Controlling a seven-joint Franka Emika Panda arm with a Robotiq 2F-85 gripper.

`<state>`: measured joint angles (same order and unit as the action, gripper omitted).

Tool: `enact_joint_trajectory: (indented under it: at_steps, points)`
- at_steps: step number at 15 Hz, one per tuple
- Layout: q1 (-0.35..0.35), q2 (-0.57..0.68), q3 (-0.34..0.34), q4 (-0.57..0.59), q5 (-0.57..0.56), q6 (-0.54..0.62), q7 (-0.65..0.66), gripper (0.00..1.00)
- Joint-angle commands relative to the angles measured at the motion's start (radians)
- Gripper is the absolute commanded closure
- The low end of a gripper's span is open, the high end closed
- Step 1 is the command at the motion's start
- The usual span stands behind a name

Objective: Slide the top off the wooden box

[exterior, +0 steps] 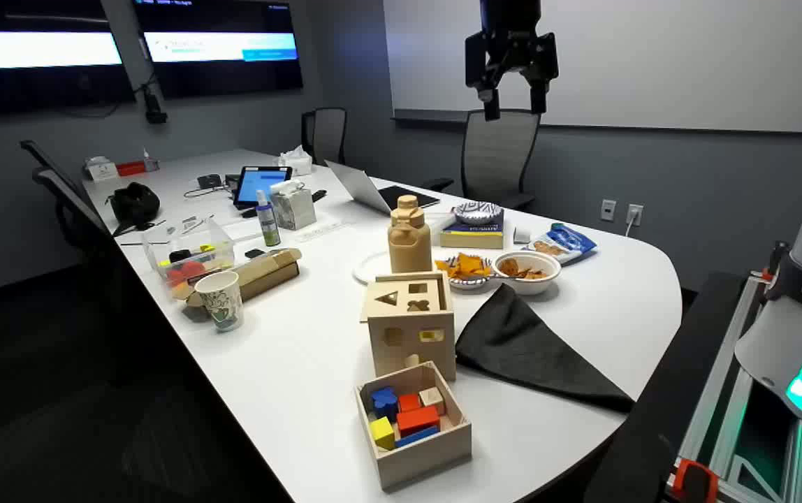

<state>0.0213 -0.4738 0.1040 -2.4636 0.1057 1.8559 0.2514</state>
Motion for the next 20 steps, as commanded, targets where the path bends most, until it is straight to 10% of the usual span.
enact_joint_trajectory:
  at_steps: [1, 11, 20]
  points:
    - [0.002, 0.0, -0.002, 0.002, -0.001, -0.001, 0.001, 0.0]
    - [0.002, 0.0, -0.002, 0.004, -0.001, -0.001, 0.001, 0.0]
    - [0.046, 0.331, 0.072, 0.111, 0.0, 0.274, 0.099, 0.0]
